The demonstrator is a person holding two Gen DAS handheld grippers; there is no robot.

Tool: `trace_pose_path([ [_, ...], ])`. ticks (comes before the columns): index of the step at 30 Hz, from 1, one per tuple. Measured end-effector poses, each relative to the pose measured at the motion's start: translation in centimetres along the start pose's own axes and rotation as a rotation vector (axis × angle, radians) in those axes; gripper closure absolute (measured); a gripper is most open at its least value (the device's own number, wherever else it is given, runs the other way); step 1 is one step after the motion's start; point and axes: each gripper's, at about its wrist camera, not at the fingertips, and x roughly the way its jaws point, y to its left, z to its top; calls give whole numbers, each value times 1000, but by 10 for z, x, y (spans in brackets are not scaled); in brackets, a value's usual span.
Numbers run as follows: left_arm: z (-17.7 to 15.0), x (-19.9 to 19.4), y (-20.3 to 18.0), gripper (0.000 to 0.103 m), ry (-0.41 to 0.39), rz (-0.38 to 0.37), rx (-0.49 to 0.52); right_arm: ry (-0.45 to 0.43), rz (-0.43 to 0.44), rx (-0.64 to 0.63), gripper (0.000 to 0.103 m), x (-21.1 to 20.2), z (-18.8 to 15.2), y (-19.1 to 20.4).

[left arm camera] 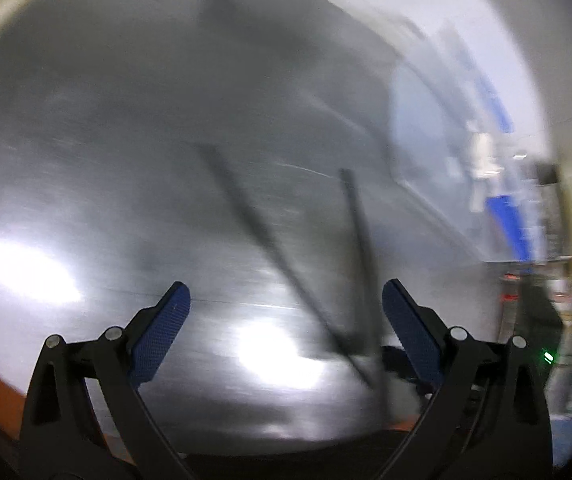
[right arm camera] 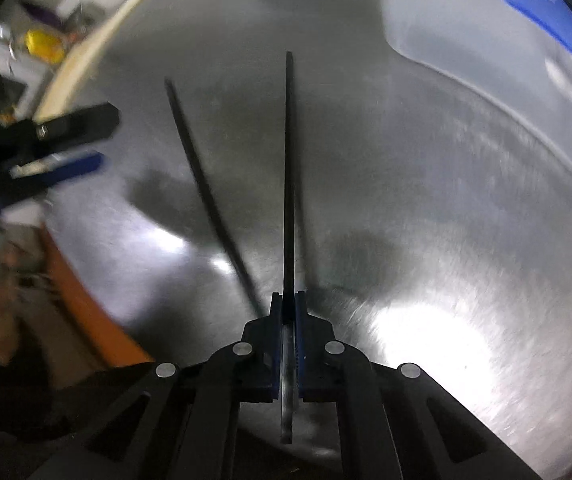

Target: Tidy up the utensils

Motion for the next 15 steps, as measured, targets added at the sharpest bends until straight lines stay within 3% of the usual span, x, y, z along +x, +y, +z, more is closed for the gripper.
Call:
trace_pose_path([
  [2,-2,15,-10,10,65,-117,-20,6,85,41,96,-7,-3,-10],
  [6,-12,49,-27,10,200,-251,-55,10,201,81,96,-21,-11,-21],
  [9,-22,69,-35,11,262,-282,-84,11,245,84,96,-28,-17,-23],
  [13,-28,74,-38,13,258,-287,-95,15,267,85,96,-26,-26,-25],
  [15,-29,72,-39,24,248,-293,-107,24,279,81,96,-25,-23,-26],
])
